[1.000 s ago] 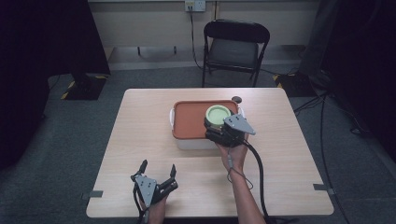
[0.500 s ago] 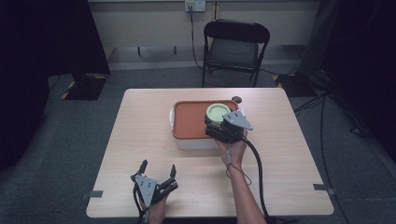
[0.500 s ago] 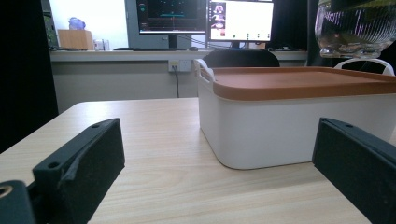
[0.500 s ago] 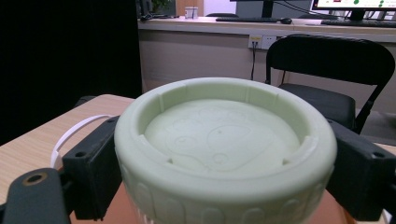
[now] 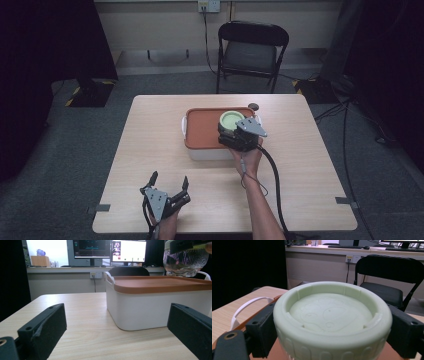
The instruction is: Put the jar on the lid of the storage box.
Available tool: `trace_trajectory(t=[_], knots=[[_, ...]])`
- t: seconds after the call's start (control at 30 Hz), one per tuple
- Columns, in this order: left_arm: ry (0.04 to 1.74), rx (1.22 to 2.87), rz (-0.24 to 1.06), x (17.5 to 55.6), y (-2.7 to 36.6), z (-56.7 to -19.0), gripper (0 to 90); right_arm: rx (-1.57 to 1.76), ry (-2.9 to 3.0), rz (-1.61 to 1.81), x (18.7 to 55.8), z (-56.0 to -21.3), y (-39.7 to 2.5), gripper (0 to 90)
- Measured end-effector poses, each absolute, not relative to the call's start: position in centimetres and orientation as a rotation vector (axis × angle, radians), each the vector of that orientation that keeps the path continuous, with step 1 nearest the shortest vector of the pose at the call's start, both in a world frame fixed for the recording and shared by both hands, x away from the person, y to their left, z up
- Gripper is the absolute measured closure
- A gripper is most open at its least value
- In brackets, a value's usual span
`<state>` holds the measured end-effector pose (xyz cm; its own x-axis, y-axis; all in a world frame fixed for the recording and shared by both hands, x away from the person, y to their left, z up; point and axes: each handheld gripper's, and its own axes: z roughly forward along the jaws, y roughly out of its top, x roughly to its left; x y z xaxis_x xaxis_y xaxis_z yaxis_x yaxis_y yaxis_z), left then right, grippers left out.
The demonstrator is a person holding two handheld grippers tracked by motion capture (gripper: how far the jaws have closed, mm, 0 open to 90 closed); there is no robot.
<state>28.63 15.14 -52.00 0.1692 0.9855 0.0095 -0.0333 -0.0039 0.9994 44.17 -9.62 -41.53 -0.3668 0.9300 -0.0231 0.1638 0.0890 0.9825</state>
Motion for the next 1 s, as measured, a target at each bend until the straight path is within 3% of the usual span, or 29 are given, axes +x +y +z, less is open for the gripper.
trace_trajectory(t=[1.0], knots=[[1.055, 1.266, 1.104, 28.6, 15.2, -52.0, 1.8, 1.134, 1.659, 1.347, 45.0, -43.7, -9.8, 11.1]])
